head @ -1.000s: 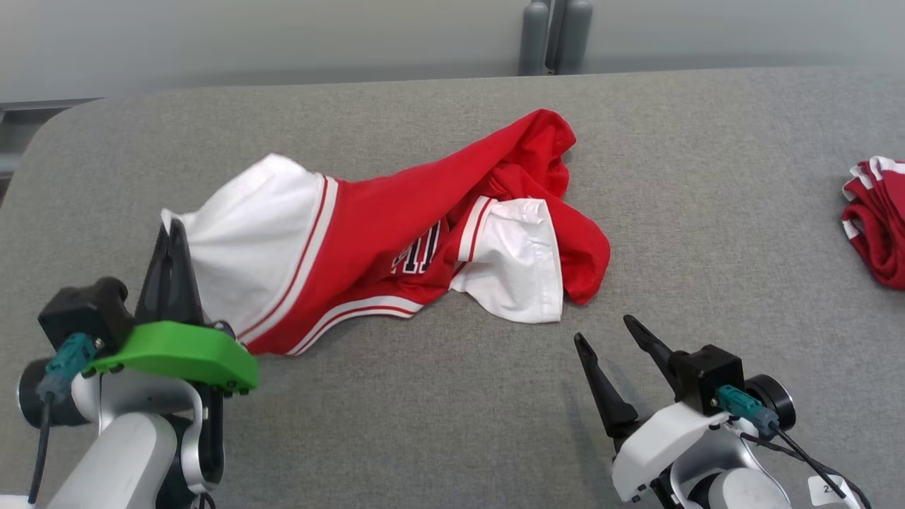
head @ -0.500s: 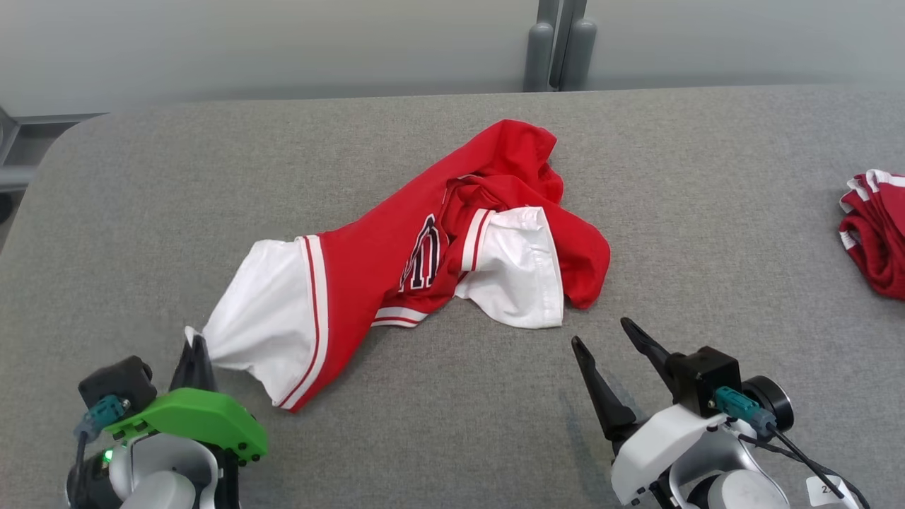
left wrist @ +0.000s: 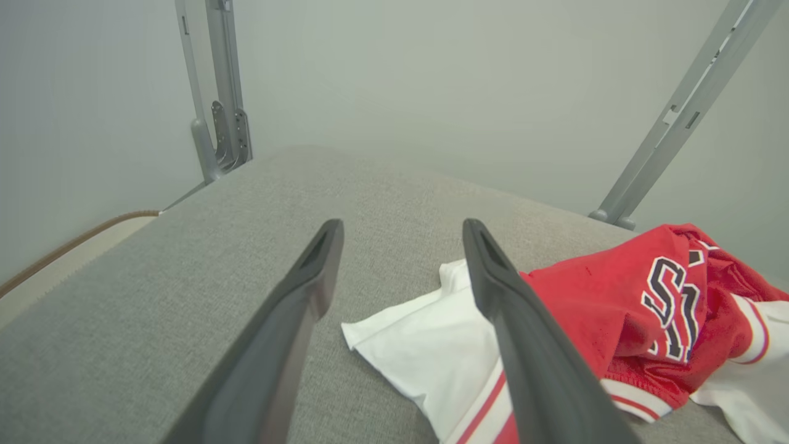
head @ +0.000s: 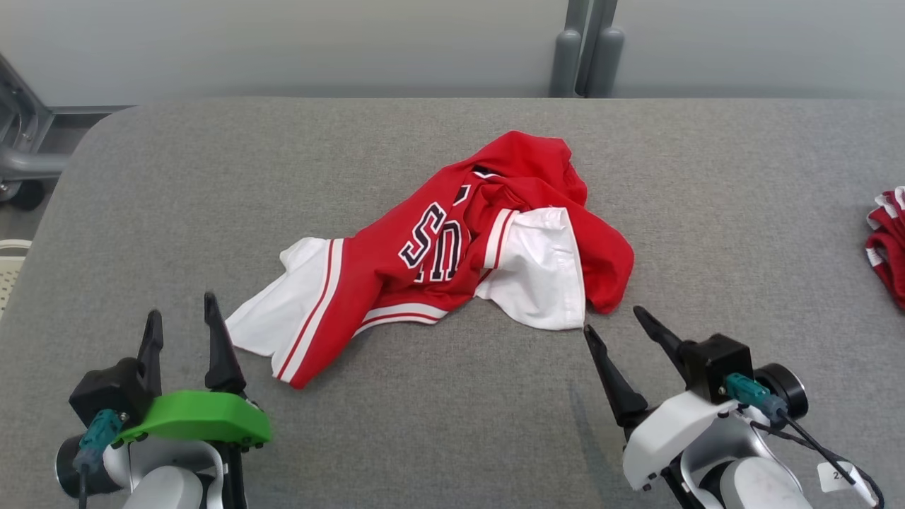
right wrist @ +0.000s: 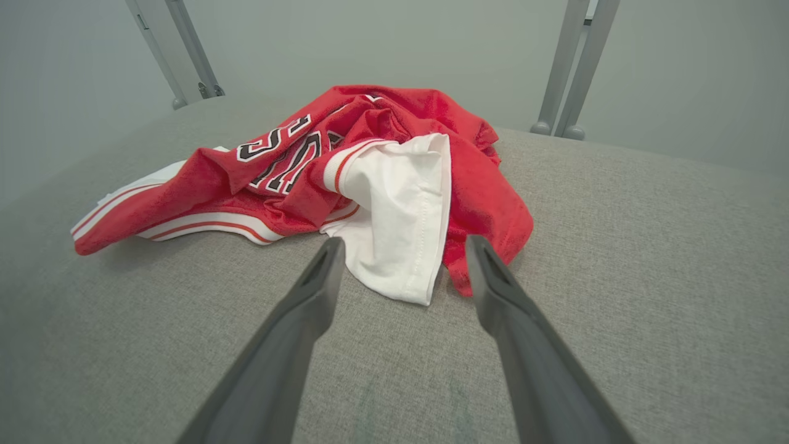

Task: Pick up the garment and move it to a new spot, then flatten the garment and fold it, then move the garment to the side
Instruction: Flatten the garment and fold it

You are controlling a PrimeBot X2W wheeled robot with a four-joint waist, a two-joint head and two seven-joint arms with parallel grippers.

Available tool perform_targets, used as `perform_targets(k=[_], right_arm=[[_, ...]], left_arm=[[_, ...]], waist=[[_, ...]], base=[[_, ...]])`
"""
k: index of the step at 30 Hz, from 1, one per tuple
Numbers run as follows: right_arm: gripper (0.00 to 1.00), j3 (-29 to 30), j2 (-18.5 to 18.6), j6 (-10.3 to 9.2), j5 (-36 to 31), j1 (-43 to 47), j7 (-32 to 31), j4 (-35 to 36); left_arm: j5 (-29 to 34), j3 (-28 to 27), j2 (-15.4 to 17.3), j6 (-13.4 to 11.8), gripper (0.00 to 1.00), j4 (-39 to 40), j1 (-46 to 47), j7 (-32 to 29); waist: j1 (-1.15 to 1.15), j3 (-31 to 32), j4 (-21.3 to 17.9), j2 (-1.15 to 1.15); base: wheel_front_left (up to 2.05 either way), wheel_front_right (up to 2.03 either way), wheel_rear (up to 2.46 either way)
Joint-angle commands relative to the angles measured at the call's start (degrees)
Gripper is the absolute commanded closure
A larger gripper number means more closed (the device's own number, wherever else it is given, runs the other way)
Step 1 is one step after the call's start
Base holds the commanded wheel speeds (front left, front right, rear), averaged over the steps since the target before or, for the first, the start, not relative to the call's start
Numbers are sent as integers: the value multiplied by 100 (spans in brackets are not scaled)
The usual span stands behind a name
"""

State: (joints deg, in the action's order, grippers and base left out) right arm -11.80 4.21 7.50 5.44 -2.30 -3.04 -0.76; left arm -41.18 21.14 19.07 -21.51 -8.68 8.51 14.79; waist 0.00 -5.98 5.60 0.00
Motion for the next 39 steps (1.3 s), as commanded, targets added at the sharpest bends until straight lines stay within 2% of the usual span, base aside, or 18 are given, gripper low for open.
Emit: perform_targets(k=[1, 5, 11, 15, 21, 29, 39], right_arm=[[0, 15, 22, -3, -26, -98, -29, 34], [0, 107, 93, -3, 47, -306, -184, 20], [0, 290, 234, -3, 208, -712, -565, -162], [0, 438, 353, -3, 316, -1040, -848, -382], [0, 792, 552, -3, 423, -1676, -1227, -903], [0, 1354, 707, -3, 565, -2799, -1711, -1976], [0, 1700, 768, -2, 518, -3956, -2084, -3256]], left_arm=[[151, -47, -33, 28, 0, 96, -88, 42], [980, -271, -364, 276, 0, 816, -312, 38], [2014, -373, -843, 964, 0, 1413, -842, 37], [2443, -406, -1145, 1393, 0, 1521, -1150, 36], [2846, -457, -1441, 1844, 0, 1533, -1338, 38], [3033, -449, -1590, 2141, 0, 1532, -1129, 38], [2906, -210, -1617, 2166, 0, 1541, -919, 38]], waist=[[0, -3, 76, 0], [0, 18, 235, 0], [0, 57, 441, 0], [0, 33, 609, 0], [0, -99, 862, 0], [0, -510, 1229, 0], [0, -1019, 1650, 0]], base=[[0, 0, 0], [0, 0, 0], [0, 0, 0], [0, 0, 0], [0, 0, 0], [0, 0, 0], [0, 0, 0]])
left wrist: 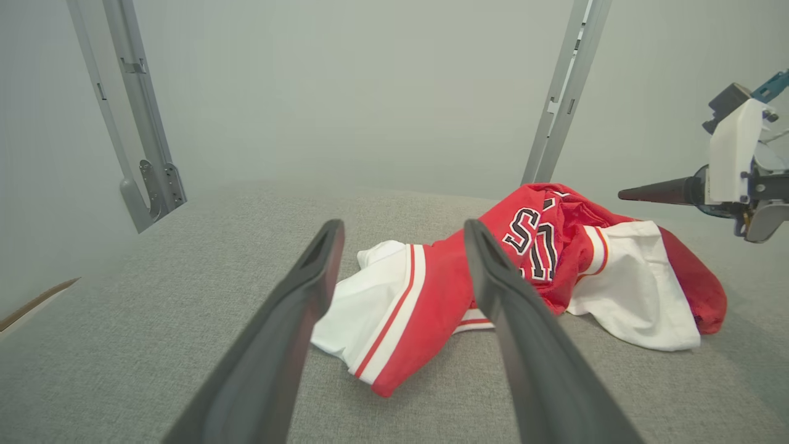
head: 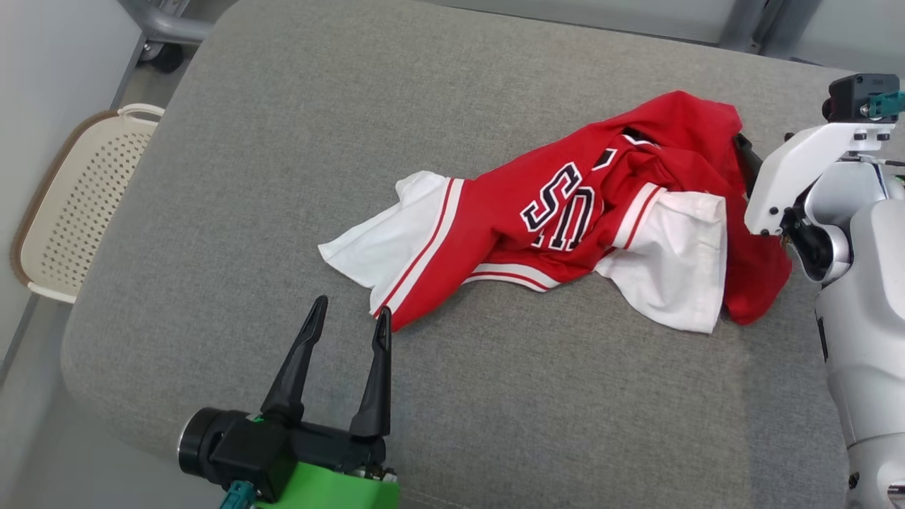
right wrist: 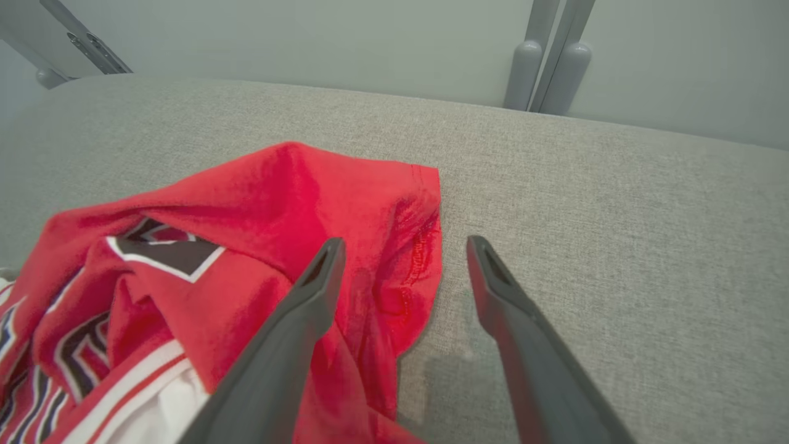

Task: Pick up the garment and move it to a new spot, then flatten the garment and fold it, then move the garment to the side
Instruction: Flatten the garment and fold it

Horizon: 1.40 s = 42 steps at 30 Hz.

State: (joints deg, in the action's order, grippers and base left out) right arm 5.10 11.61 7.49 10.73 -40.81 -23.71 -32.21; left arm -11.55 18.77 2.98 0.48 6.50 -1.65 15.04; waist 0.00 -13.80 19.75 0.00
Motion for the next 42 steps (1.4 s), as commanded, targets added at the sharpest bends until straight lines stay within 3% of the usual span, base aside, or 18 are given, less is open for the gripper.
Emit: perform_targets(k=[1, 10, 11, 12, 14, 21, 24, 28, 37, 42], right_arm=[[0, -7, 10, -1, -7, -181, -10, -212], [0, -99, 13, -1, -185, -539, 79, -908], [28, -115, 17, -1, -199, -562, 107, -955], [65, -137, 15, -1, -215, -582, 153, -981], [98, -228, 30, -1, -260, -616, 266, -1016], [100, -646, 29, -1, -8, -447, 805, -662], [100, -1139, 94, -1, 348, -60, 911, -84], [100, -1551, 469, -4, 775, 666, 665, 988], [100, -1158, 914, -2, 513, 2613, -57, 3428], [100, -1154, 1080, -4, 377, 3389, -372, 4039]], left_arm=[[-72, 51, -9, -41, 0, 36, 122, 14], [-62, 201, -8, -136, 0, 84, 279, 14], [-49, 207, -8, -154, 0, 98, 295, 14], [-42, 213, -9, -158, 0, 106, 302, 14], [-10, 227, -9, -171, 0, 128, 324, 14], [105, 152, -7, -167, 0, 51, 256, 15], [83, 92, -7, -104, 0, 14, 185, 15], [157, -30, -5, -57, 0, -59, 86, 14], [292, -328, -2, 14, 0, -201, 20, 15], [304, -447, -2, 21, 0, -244, 3, 14]], waist=[[0, -272, 270, 0], [0, -434, 437, 0], [0, -442, 437, 0], [0, -450, 433, 0], [0, -451, 410, 0], [0, -237, 154, 0], [0, -72, -3, 0], [0, 100, -310, 0], [0, 355, -970, 0], [0, 422, -1146, 0]], base=[[0, 0, 0], [0, 0, 0], [0, 0, 0], [0, 0, 0], [0, 0, 0], [0, 0, 0], [0, 0, 0], [0, 0, 0], [0, 0, 0], [0, 0, 0]])
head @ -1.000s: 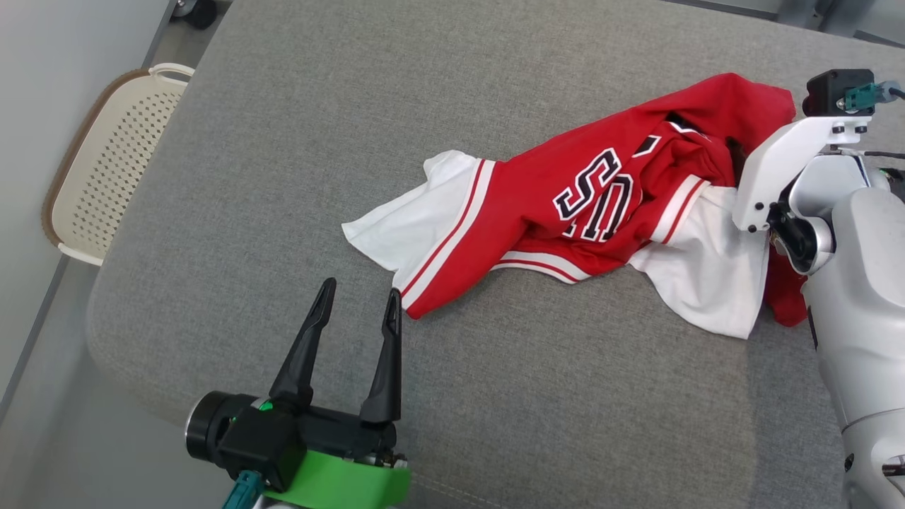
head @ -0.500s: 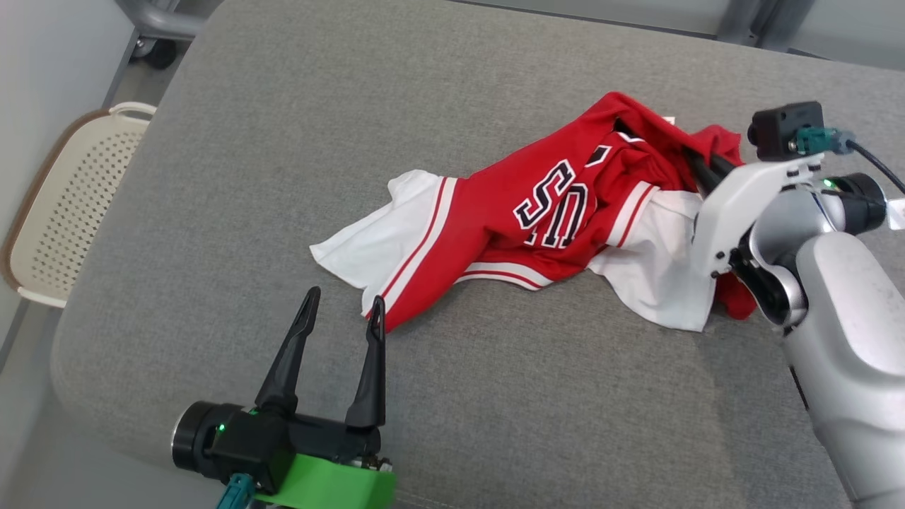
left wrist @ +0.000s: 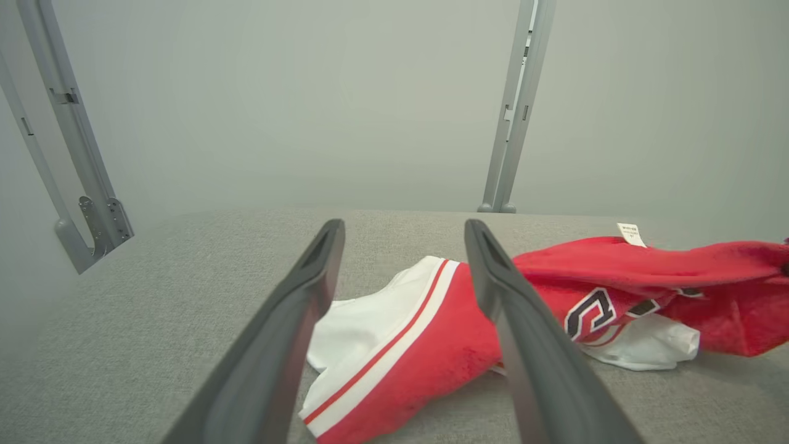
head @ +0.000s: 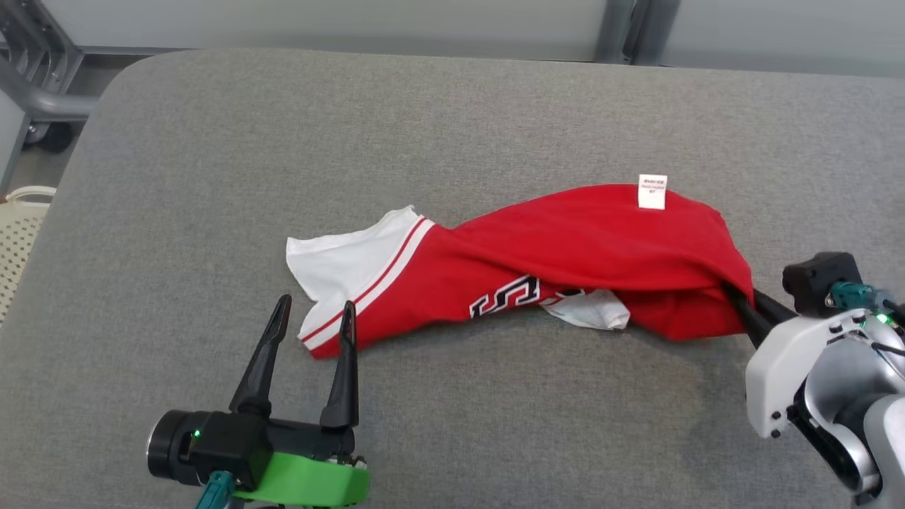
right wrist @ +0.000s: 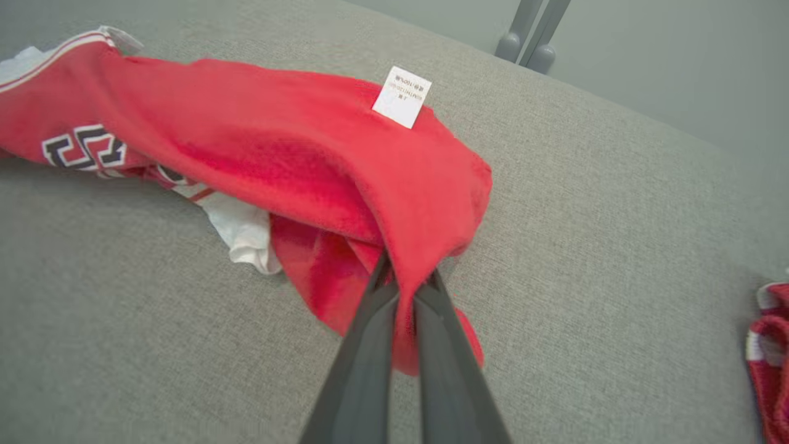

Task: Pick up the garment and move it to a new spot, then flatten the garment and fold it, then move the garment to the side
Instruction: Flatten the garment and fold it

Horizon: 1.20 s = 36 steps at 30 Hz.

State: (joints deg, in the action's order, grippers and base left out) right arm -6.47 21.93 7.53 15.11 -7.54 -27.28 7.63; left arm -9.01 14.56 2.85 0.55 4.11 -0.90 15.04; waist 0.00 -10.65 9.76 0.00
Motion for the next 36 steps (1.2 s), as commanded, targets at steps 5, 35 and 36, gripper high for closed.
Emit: perform_targets(k=[5, 35, 36], right_arm=[[100, -157, 330, -9, -318, 655, -116, 117], [0, 329, -329, -9, -669, 1140, 798, -1137], [0, 474, -408, -9, -683, 1167, 867, -1036]], left_arm=[[62, -69, 11, 49, 0, -52, -15, 15], [170, -125, 11, 87, 0, -167, -117, 14], [153, -133, 12, 83, 0, -212, -147, 14]], waist=[[0, 135, -198, 0], [0, 384, -199, 0], [0, 407, -204, 0]], base=[[0, 0, 0], [0, 0, 0], [0, 0, 0]])
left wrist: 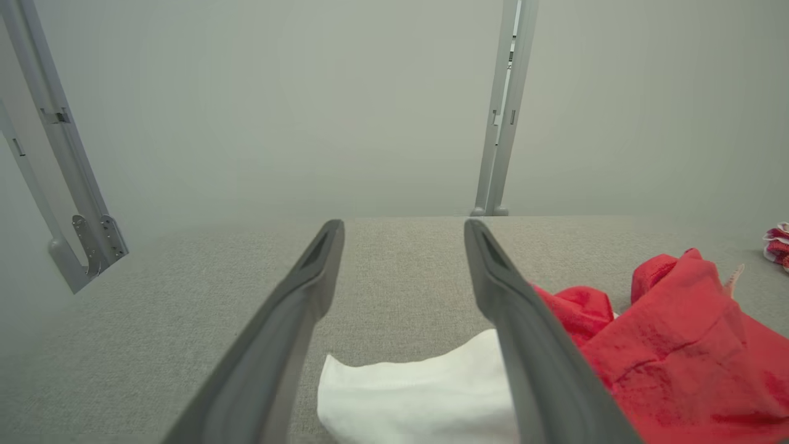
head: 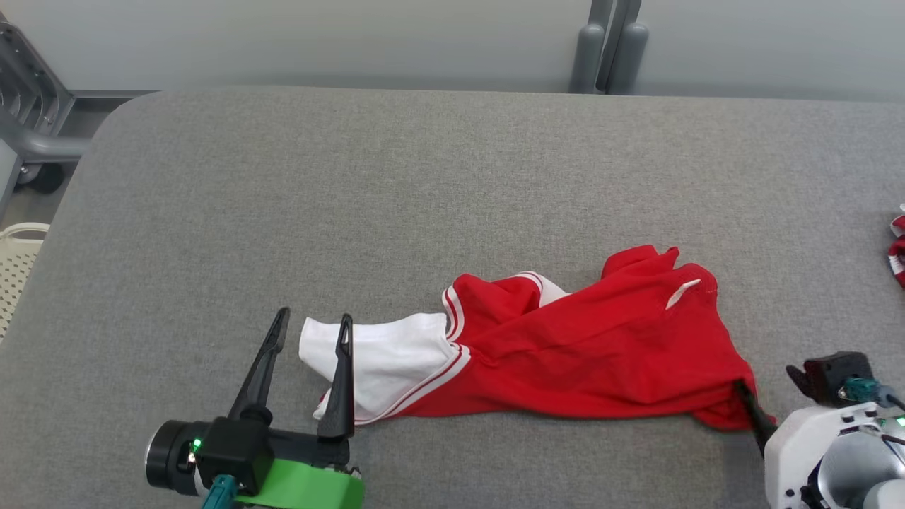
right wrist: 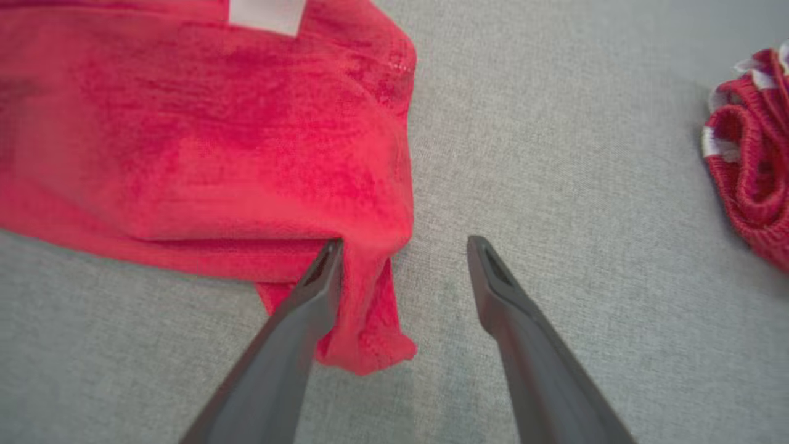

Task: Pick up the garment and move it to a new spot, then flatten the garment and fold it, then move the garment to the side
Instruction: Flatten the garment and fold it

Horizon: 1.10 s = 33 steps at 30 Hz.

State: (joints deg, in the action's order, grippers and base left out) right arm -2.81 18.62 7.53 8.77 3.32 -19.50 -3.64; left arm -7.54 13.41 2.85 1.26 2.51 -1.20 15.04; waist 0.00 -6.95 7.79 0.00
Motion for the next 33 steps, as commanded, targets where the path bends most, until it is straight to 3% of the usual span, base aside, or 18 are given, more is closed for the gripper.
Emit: perform_targets(k=[1, 7, 16, 24, 33], right_arm=[[0, 255, -170, -9, -35, 92, 168, 196], [0, 691, -647, -9, -102, 219, 573, 594], [0, 981, -1304, -9, -181, 329, 1370, 656], [0, 904, -1541, -9, -72, 132, 2373, 297], [0, 460, -1570, -8, -27, -24, 2650, -294]], left_arm=[[50, -28, 12, 19, 0, -79, -117, 14], [92, -128, 76, 91, 0, -431, -191, 14], [-130, -417, 198, 109, 0, -785, -305, 15], [-302, -715, 405, 47, 0, -928, -470, -17], [-411, -866, 699, 55, 0, -1002, -644, -301]], waist=[[0, 59, -13, 0], [0, 265, -67, 0], [0, 645, -181, 0], [0, 865, -354, 0], [0, 1023, -444, 0]], base=[[0, 0, 0], [0, 0, 0], [0, 0, 0], [0, 0, 0], [0, 0, 0]])
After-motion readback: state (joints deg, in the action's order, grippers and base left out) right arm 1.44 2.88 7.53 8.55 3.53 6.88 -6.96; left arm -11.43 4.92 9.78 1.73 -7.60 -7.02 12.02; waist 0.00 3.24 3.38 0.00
